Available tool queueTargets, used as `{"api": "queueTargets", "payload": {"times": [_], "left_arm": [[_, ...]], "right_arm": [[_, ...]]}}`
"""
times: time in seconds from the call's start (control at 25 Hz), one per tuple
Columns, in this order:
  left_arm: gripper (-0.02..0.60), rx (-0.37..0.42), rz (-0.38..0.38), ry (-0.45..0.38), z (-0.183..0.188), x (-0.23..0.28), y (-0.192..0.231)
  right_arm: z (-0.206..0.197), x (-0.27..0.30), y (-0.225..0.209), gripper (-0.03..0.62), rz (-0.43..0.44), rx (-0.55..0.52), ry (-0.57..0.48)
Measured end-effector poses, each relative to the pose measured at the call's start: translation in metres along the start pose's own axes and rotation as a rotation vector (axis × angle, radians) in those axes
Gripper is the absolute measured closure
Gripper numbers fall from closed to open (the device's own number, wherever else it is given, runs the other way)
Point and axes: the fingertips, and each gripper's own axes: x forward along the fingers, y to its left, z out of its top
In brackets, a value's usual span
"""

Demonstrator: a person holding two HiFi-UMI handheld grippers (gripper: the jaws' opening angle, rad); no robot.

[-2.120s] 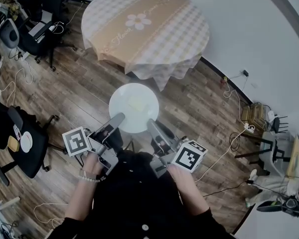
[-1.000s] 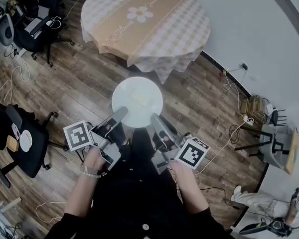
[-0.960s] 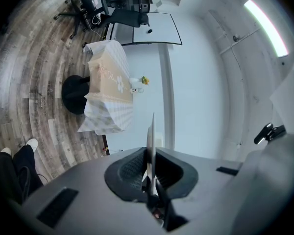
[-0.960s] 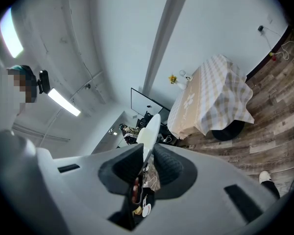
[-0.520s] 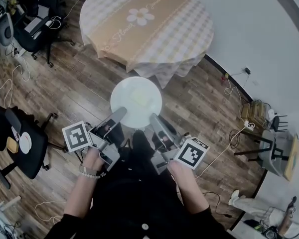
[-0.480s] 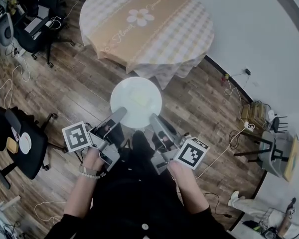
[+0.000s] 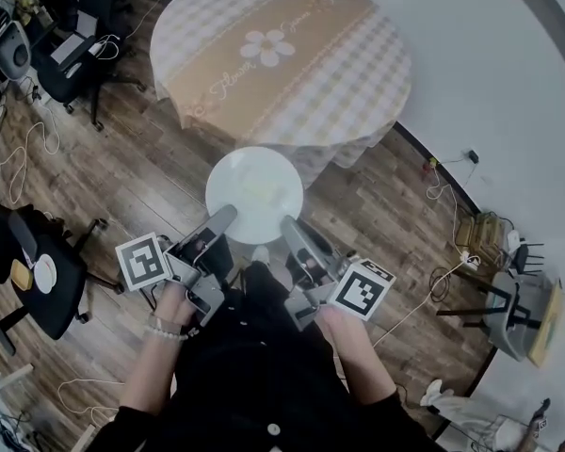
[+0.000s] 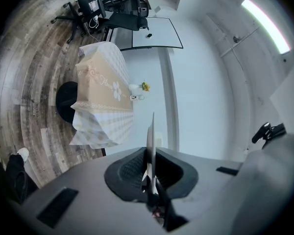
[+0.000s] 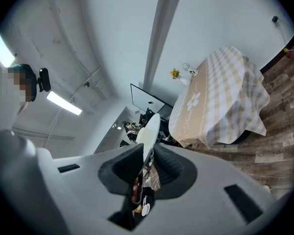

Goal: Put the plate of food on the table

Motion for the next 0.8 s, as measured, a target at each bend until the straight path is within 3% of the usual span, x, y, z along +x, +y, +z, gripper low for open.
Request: {"api": "queueTargets", "payload": {"times": [0.44, 0.8], "left_arm": [[0.558, 0.009, 0.014, -0.080, 0.022, 0.031, -0.001], [0.558, -0.002, 0.004, -0.096, 0.028, 0.054, 0.000]], "right_arm": [[0.034, 0.025, -0.018, 0.551, 0.043, 0.003, 0.073], [0.053, 0.032, -0.032, 0.551, 0.061, -0.014, 0.096]]}}
